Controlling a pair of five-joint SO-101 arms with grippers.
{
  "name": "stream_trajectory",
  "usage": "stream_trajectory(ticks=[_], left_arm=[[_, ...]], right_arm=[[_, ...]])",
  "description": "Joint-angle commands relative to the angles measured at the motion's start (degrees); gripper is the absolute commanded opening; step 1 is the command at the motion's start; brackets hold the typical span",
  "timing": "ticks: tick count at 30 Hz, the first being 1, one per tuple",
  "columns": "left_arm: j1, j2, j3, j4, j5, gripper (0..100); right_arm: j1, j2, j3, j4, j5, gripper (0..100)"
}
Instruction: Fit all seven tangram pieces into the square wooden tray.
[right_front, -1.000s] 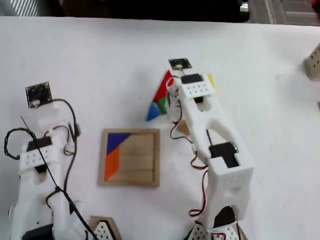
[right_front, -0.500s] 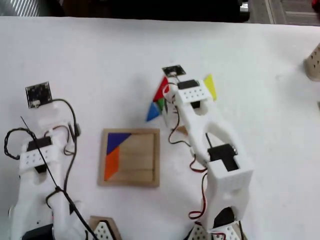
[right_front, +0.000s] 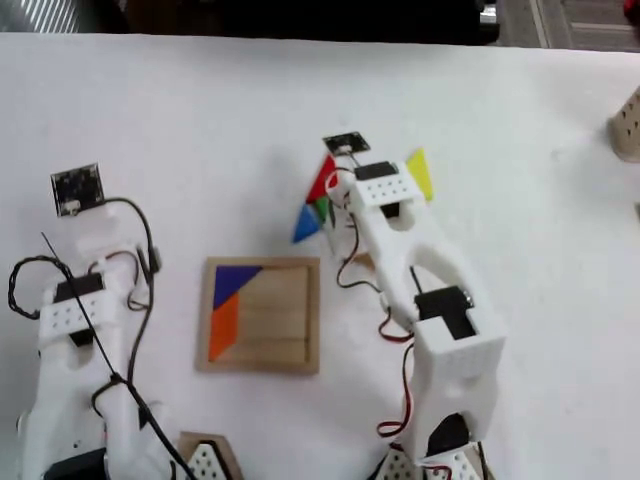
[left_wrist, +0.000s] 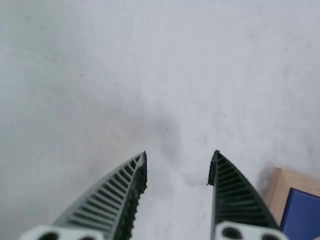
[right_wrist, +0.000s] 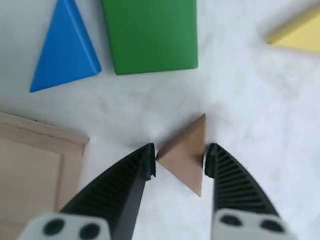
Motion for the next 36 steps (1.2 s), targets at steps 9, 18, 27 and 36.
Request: stream_trajectory(ticks=[9,18,27,36], left_arm=[[-0.31,0.04,-2.81,-0.88,-0.53,21],[-0.31,0.04,-2.81,-0.88,-0.53,21],[-0.4,0.04,-2.81,-0.88,-0.53,21],[-0.4,0.04,-2.81,-0.97,-0.53,21]], right_arm=[[0.84,-3.65,-0.26,1.01,3.25,17.1],[0.92,3.03,-4.22,0.04,3.16,17.0],[0.92,3.21,-4.57,1.63,0.79,9.5],[0.92,3.21,-4.57,1.89,0.79,10.0]])
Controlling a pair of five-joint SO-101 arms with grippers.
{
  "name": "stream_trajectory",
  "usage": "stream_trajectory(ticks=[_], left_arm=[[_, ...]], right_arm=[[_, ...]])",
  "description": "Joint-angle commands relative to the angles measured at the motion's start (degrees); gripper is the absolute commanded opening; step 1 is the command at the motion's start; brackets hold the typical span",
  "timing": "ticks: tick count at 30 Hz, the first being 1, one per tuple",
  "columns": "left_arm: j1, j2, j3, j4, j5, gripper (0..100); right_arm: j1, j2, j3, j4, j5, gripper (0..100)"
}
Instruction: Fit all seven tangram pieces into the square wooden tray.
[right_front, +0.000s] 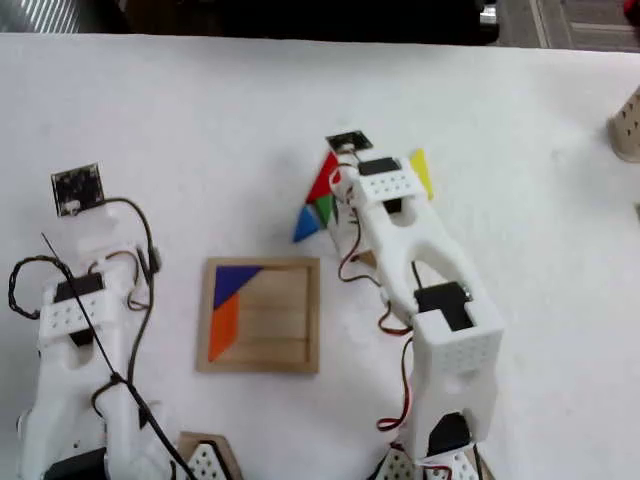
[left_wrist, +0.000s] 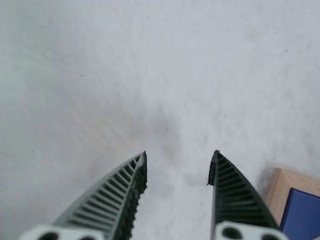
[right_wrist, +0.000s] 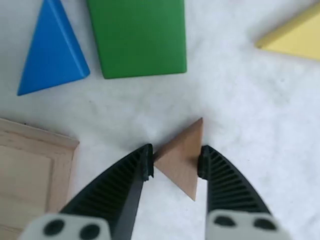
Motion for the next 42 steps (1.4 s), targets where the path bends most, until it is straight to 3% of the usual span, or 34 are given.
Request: stream_trajectory(ticks=[1,9,17,25,28,31,39,42], left_arm=[[-0.4,0.04,-2.81,-0.97,-0.53,21],[-0.4,0.04,-2.81,-0.97,-0.53,21],[-0.31,0.04,-2.81,-1.05,-0.53,21],[-0.57,0.04,-2.81,-1.14,-0.53,21],[-0.57,0.04,-2.81,-1.85,-0.53,21],[-0.66,0.04,-2.81,-2.55,-0.35,21],[-0.66,0.13,-2.81,-2.64,-0.35,21],[-0.66,0.13,-2.81,-2.64,-0.44,21]], right_arm=[[0.31,0.04,-1.32,0.57,-0.88,7.7],[0.31,-1.89,-1.76,0.84,-0.79,3.9],[-1.71,-10.33,-3.87,8.04,-1.14,4.1],[-12.79,-13.23,-3.52,12.79,-0.18,4.2],[-18.42,-12.53,-3.52,12.53,5.71,4.2],[-22.46,-12.09,-3.87,11.21,6.86,4.2],[-27.3,-7.52,-3.87,8.13,7.38,5.1],[-27.56,-5.23,-3.87,6.99,7.38,14.3]])
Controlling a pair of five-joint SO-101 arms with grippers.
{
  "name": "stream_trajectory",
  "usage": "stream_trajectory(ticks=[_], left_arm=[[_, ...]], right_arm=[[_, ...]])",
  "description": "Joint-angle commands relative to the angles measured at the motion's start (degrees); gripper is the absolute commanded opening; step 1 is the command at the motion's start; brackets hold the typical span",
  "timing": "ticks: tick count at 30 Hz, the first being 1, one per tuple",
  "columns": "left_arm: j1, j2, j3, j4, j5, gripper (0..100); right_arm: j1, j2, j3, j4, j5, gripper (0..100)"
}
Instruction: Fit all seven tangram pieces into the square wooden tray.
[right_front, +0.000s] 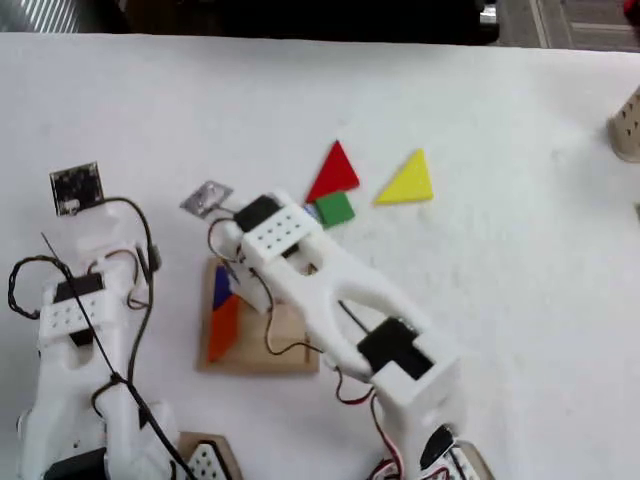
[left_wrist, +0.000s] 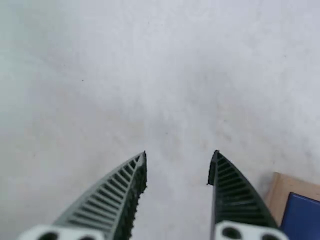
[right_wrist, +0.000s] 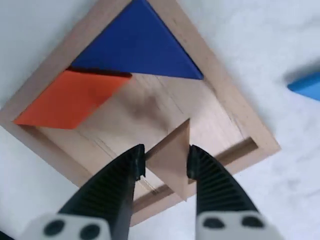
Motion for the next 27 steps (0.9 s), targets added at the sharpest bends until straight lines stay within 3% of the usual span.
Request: stream_trajectory(ticks=[1,4,11,16,22,27], left_arm=[[-0.66,0.13,-2.81,-1.67,-0.44,21],[-0.66,0.13,-2.81,-1.67,-0.44,21],[-0.66,0.04,-2.29,-1.76,-0.44,21],[-0.66,0.04,-2.2,-1.76,-0.44,21],[-0.66,0.04,-2.2,-1.76,-0.44,21],[-0.66,0.04,-2.11,-1.76,-0.44,21]], right_arm=[[-0.57,0.48,-2.29,-1.36,1.76,17.4],[-0.66,0.31,-3.25,-0.31,4.75,23.5],[0.13,-5.23,-8.35,9.71,5.19,23.8],[5.49,-14.2,-6.24,14.11,4.92,21.5],[10.68,-22.73,8.7,6.11,0.44,0.7],[7.69,-23.6,22.68,-5.76,-1.49,1.9]])
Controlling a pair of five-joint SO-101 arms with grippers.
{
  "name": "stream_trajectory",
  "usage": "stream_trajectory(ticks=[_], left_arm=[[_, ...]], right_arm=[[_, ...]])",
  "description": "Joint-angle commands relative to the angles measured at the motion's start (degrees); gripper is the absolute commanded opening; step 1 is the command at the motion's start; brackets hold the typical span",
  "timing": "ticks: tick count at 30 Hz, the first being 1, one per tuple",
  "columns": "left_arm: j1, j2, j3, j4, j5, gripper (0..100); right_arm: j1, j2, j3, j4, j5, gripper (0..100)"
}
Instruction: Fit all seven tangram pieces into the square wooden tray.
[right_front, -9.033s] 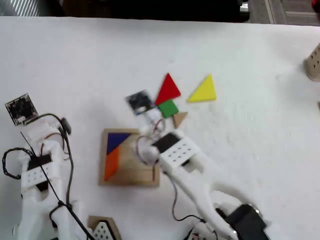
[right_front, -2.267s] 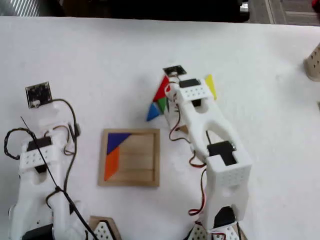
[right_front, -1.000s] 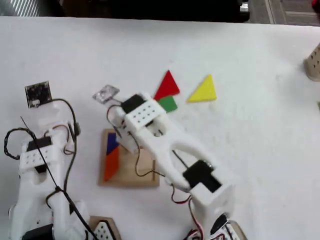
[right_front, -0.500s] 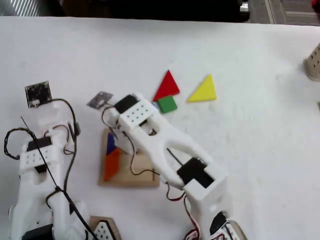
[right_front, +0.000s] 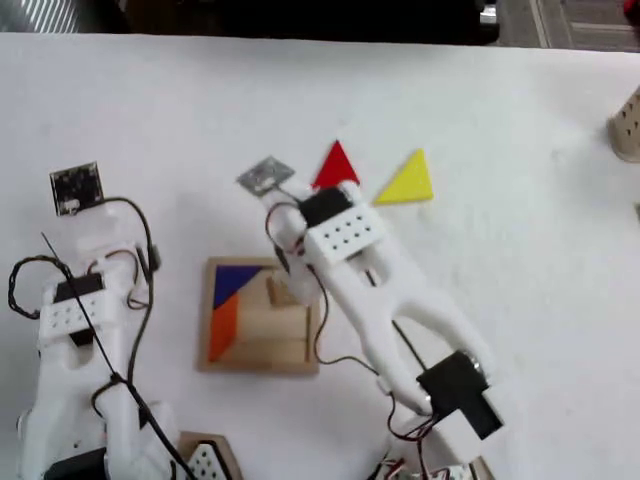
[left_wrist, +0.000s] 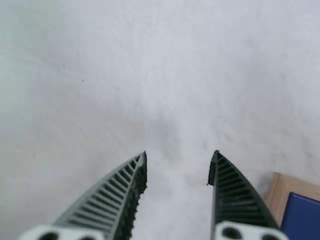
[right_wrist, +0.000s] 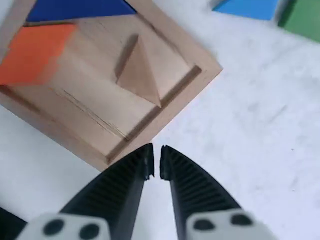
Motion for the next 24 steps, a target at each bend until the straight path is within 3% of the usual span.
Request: stream_trajectory(ticks=[1,16,24], left_arm=[[-0.66,0.04,-2.11,-1.76,-0.44,21],[-0.66,0.04,-2.11,-1.76,-0.44,21],[-0.66,0.04,-2.11,-1.76,-0.44,21]], right_arm=[[-2.59,-3.12,7.21,-8.22,-1.76,1.9],[-4.0,1.01,14.33,-22.9,-8.97,1.7],[-0.04,3.65,9.49,-23.25,-9.58,1.7]])
